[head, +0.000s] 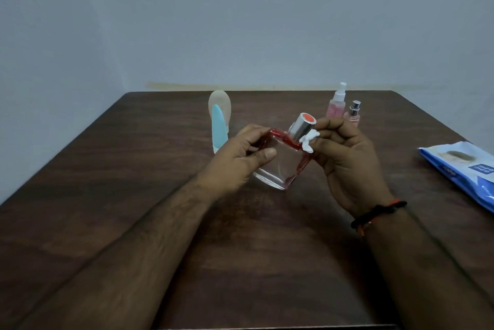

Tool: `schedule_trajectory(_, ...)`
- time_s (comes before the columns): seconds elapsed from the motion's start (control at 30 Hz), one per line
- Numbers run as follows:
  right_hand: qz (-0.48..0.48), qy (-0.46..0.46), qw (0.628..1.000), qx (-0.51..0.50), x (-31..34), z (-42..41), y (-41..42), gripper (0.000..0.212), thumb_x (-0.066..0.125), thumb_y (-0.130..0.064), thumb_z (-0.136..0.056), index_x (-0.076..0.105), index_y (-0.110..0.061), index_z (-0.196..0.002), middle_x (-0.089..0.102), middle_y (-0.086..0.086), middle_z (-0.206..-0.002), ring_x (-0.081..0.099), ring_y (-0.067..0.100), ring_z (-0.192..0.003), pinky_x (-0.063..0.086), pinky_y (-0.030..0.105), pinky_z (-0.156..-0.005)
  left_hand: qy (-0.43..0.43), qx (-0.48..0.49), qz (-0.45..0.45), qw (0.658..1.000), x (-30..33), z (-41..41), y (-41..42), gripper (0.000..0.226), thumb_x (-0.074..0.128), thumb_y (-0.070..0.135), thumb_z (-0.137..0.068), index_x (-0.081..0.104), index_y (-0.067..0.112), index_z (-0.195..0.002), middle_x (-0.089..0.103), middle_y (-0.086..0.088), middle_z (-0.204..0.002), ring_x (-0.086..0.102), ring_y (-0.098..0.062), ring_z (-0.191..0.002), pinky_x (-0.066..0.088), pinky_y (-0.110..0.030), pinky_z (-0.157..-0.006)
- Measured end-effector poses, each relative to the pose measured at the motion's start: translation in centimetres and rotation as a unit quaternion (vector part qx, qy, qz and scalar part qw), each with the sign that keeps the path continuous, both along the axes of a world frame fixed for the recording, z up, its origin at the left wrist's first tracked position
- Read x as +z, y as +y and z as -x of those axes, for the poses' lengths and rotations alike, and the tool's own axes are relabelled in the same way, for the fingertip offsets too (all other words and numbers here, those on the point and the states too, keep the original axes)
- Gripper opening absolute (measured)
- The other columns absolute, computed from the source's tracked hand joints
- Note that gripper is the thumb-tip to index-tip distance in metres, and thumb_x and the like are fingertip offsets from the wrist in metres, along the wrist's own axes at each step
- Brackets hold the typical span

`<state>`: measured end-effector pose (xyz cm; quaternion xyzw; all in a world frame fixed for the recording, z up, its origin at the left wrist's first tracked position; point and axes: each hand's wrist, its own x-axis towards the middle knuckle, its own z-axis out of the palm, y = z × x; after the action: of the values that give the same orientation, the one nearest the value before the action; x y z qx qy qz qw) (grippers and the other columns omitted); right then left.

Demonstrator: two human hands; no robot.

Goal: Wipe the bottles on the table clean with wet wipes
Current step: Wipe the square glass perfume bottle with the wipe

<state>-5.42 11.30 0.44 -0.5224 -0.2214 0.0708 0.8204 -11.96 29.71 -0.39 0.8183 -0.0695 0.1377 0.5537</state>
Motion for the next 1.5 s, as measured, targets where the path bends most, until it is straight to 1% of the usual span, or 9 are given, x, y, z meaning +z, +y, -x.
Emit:
schedule_trajectory(0.07, 0.016, 0.021, 0.997, -0.067, -0.2, -0.3, -0.1, 0.027, 0.058, 0.016, -0.082, 0.065, -0.009, -0.088, 0.073, 0.003, -0.077, 0.068, 0.017, -0.072, 0.057, 0.028, -0.067, 0.007, 0.037, 0.038, 0.999, -0.3, -0.6, -0.7, 0.029, 0.058, 0.01, -0.097, 0.063, 0.021, -0.123, 0.059, 0.001, -0.118, 0.058, -0.008, -0.109, 0.048, -0.021, -0.097)
schedule_trajectory(0.17, 0.014, 0.063, 0.981, -0.183, -0.5, -0.9, -0.6, 0.025, 0.062, 0.015, -0.08, 0.066, -0.009, -0.088, 0.075, -0.001, -0.074, 0.07, 0.014, -0.068, 0.057, 0.027, -0.062, -0.006, 0.102, 0.107, 0.989, -0.7, -2.1, -1.6, 0.025, 0.062, 0.012, -0.094, 0.065, 0.025, -0.116, 0.058, -0.013, -0.122, 0.059, -0.022, -0.115, 0.049, -0.035, -0.104)
schedule_trajectory(0.27, 0.025, 0.055, 0.971, -0.231, -0.6, -0.9, -0.7, 0.027, 0.061, 0.015, -0.079, 0.066, -0.011, -0.086, 0.073, -0.006, -0.066, 0.067, 0.008, -0.062, 0.058, 0.027, -0.063, 0.001, 0.157, 0.121, 0.98, -0.9, -4.1, -1.8, 0.027, 0.062, 0.01, -0.095, 0.065, 0.02, -0.12, 0.059, -0.011, -0.121, 0.059, -0.023, -0.116, 0.049, -0.038, -0.105)
schedule_trajectory(0.37, 0.04, 0.049, 0.972, -0.228, -0.7, -0.7, -0.4, 0.028, 0.06, 0.015, -0.079, 0.065, -0.012, -0.084, 0.071, -0.004, -0.064, 0.065, 0.009, -0.058, 0.058, 0.028, -0.062, 0.013, 0.191, 0.112, 0.975, -1.4, -6.0, -1.6, 0.032, 0.063, 0.011, -0.094, 0.063, 0.016, -0.126, 0.059, -0.006, -0.121, 0.058, -0.018, -0.114, 0.049, -0.041, -0.105)
schedule_trajectory(0.53, 0.042, 0.061, 0.973, -0.219, -0.9, -0.9, -0.2, 0.027, 0.061, 0.015, -0.08, 0.066, -0.011, -0.086, 0.071, 0.003, -0.071, 0.066, 0.011, -0.06, 0.058, 0.03, -0.063, 0.005, 0.208, 0.142, 0.968, -1.9, -8.7, -1.3, 0.03, 0.064, 0.011, -0.093, 0.065, 0.021, -0.122, 0.057, 0.0, -0.121, 0.056, -0.019, -0.118, 0.047, -0.044, -0.107)
schedule_trajectory(0.77, 0.055, 0.07, 0.973, -0.213, -1.1, -1.0, -0.1, 0.028, 0.061, 0.015, -0.079, 0.067, -0.012, -0.085, 0.073, 0.005, -0.076, 0.067, 0.014, -0.066, 0.058, 0.031, -0.064, 0.04, 0.205, 0.197, 0.958, -2.2, -11.1, -0.3, 0.038, 0.061, 0.01, -0.095, 0.062, 0.023, -0.13, 0.063, -0.003, -0.125, 0.057, -0.022, -0.122, 0.048, -0.046, -0.106)
schedule_trajectory(0.97, 0.06, 0.072, 0.973, -0.209, -1.2, -1.1, -0.1, 0.028, 0.061, 0.014, -0.079, 0.067, -0.013, -0.085, 0.073, 0.005, -0.078, 0.068, 0.014, -0.065, 0.055, 0.027, -0.059, 0.035, 0.22, 0.168, 0.96, -2.3, -11.1, -0.1, 0.042, 0.062, 0.011, -0.095, 0.059, 0.024, -0.134, 0.062, 0.001, -0.13, 0.054, -0.017, -0.124, 0.047, -0.043, -0.107)
schedule_trajectory(1.27, 0.063, 0.078, 0.971, -0.218, -1.2, -1.0, -0.1, 0.028, 0.062, 0.013, -0.078, 0.067, -0.013, -0.084, 0.074, 0.008, -0.079, 0.068, 0.022, -0.071, 0.058, 0.042, -0.073, 0.024, 0.22, 0.141, 0.965, -2.4, -10.2, -0.2, 0.046, 0.065, 0.012, -0.093, 0.056, 0.021, -0.138, 0.064, 0.004, -0.129, 0.056, -0.013, -0.122, 0.045, -0.04, -0.11)
schedule_trajectory(1.5, 0.068, 0.082, 0.97, -0.219, -1.3, -1.1, -0.2, 0.027, 0.062, 0.013, -0.079, 0.068, -0.013, -0.085, 0.074, 0.006, -0.078, 0.07, 0.021, -0.072, 0.06, 0.044, -0.075, 0.032, 0.234, 0.085, 0.968, -2.4, -10.2, -0.6, 0.047, 0.069, 0.017, -0.091, 0.057, 0.021, -0.137, 0.066, 0.006, -0.126, 0.059, -0.012, -0.118, 0.047, -0.039, -0.107)
